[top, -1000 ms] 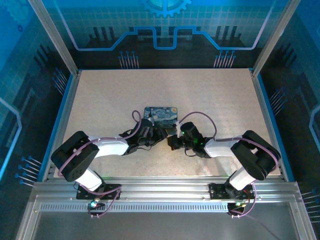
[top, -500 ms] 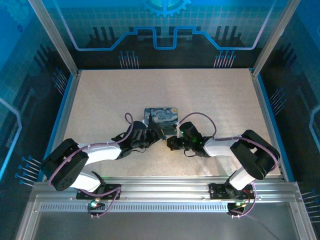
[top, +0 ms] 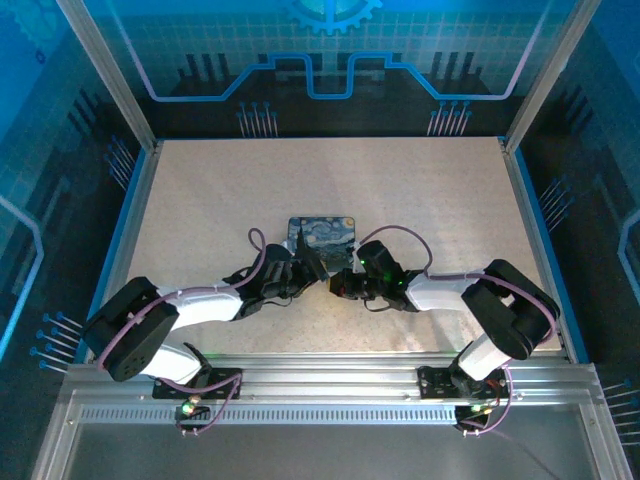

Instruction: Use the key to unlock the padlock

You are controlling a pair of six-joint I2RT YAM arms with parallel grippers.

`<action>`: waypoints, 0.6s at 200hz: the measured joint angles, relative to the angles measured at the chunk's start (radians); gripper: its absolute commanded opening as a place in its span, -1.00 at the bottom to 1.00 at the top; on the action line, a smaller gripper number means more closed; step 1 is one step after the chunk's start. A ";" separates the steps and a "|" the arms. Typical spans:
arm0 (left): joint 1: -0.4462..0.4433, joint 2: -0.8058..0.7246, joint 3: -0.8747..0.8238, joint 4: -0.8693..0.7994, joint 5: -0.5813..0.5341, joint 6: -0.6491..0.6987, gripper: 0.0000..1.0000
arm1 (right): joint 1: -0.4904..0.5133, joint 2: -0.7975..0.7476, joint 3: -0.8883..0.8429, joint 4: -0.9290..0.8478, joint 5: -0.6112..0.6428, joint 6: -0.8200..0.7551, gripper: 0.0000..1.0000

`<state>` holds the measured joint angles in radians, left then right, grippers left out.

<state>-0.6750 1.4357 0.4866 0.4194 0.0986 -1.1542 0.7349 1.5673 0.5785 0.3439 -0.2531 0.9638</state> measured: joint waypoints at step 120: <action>0.000 0.058 0.000 0.036 -0.001 -0.048 -0.15 | 0.000 -0.002 0.006 0.009 -0.026 0.121 -0.99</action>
<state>-0.6750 1.4937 0.4870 0.4553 0.0978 -1.2022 0.7349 1.5650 0.5846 0.3527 -0.2790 1.0851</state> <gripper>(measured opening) 0.433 0.062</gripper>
